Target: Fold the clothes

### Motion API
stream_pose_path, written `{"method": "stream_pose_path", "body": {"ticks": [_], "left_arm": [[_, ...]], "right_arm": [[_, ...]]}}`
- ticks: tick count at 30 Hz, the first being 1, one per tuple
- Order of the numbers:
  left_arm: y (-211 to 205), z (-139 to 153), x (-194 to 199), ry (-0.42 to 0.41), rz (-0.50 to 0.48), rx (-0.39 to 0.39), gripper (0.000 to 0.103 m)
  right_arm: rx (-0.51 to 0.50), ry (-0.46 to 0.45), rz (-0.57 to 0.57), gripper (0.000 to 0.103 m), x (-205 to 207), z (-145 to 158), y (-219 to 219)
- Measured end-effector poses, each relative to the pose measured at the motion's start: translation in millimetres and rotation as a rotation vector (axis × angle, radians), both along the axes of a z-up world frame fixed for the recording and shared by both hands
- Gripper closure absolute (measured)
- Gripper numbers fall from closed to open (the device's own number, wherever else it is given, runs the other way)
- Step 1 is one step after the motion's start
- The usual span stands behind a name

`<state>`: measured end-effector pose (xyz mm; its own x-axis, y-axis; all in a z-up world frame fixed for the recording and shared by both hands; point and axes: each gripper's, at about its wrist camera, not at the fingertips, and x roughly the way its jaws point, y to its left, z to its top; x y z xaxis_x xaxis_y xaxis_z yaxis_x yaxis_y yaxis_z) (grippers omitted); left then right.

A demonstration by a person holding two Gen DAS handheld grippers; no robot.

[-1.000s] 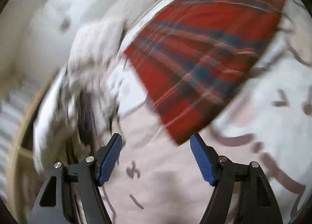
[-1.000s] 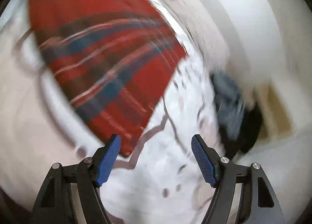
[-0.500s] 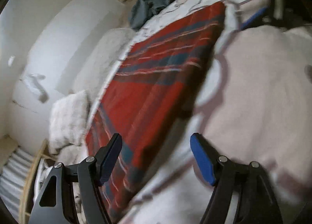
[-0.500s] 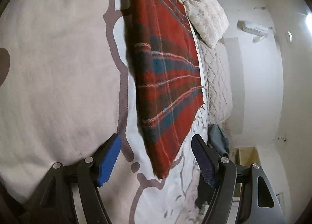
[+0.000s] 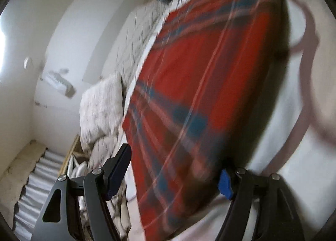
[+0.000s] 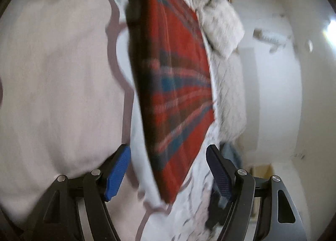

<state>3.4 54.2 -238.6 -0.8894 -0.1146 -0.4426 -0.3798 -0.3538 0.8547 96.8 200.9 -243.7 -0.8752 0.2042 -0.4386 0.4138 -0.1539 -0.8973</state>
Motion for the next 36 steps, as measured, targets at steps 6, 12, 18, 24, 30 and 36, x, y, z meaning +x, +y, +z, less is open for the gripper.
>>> {"method": "stream_pose_path", "body": {"ticks": [6,12,18,24,30,36], "left_arm": [[-45.8,0.0,-21.7,-0.057,0.067,0.038,0.029],[-55.3,-1.0,-25.9,-0.114,0.078,0.125,0.041],[-56.7,-4.9,-25.0,-0.131,0.063,0.114,0.054],[-73.1,-6.5,-32.4,-0.121,0.088,0.120,0.054],[-83.1,-9.6,-33.0,-0.100,0.091,0.112,0.054],[-78.1,-17.1,-26.0,-0.057,0.041,0.057,0.057]], "right_arm": [[-0.016,0.076,0.105,0.029,-11.2,-6.4,-62.9],[-0.073,0.149,0.163,0.029,-31.4,-11.0,-135.6],[-0.076,0.188,0.166,0.034,-55.7,-18.8,-165.2],[0.011,0.238,0.139,0.050,-64.8,-32.3,-137.5],[0.111,0.225,0.085,0.061,-65.9,-44.3,-71.2],[0.240,0.215,0.029,0.061,-67.3,-51.4,7.7]]}}
